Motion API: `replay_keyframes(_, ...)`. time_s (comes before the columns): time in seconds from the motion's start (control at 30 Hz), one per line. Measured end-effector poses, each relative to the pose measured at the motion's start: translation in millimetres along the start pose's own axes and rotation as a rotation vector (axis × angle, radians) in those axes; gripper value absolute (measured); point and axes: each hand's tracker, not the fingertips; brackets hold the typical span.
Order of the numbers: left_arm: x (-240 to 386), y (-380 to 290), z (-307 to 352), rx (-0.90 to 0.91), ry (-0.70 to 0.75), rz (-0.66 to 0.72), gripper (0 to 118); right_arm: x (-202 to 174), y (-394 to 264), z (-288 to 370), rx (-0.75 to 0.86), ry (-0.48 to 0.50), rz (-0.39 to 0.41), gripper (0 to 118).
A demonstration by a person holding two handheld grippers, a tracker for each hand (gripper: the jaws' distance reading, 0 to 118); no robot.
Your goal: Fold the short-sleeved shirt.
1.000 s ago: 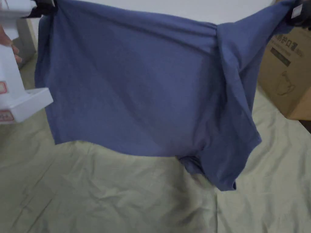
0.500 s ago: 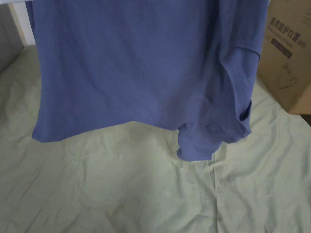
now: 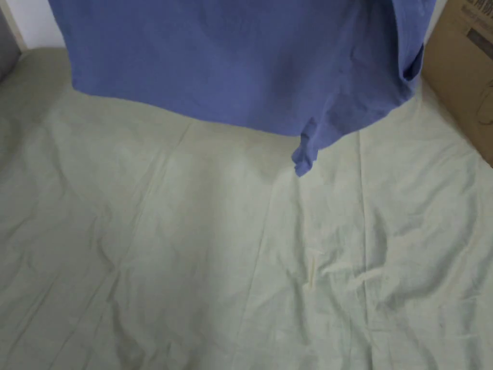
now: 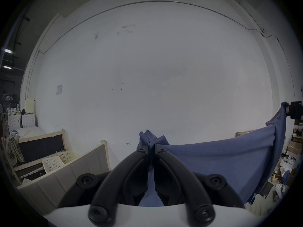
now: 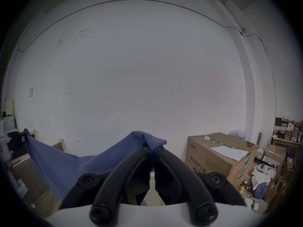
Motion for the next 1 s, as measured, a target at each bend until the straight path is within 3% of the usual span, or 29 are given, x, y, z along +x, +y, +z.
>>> replay_keyframes(0.1,-1.0,-17.8,-3.3,0.007,-0.001,0.004,4,-4.9,-23.7,-27.3,0.012,0.008,-0.001,3)
replay_keyframes(0.33,-14.6,-90.8,17.3,-0.085,-0.054,-0.013,4,7.1,-64.7,-8.8,-0.068,0.077,0.025,3)
replay_keyframes(0.47,-28.2,-140.7,49.5,-0.171,-0.099,-0.021,4,14.3,-113.5,29.1,-0.167,0.138,0.050,3)
replay_keyframes(0.77,-65.9,-269.3,185.3,-0.317,-0.216,0.058,4,58.1,-252.3,156.9,-0.369,0.296,-0.081,3)
replay_keyframes(1.0,-81.0,-358.7,297.8,-0.479,-0.227,0.095,4,85.9,-369.1,257.8,-0.559,0.315,-0.105,3)
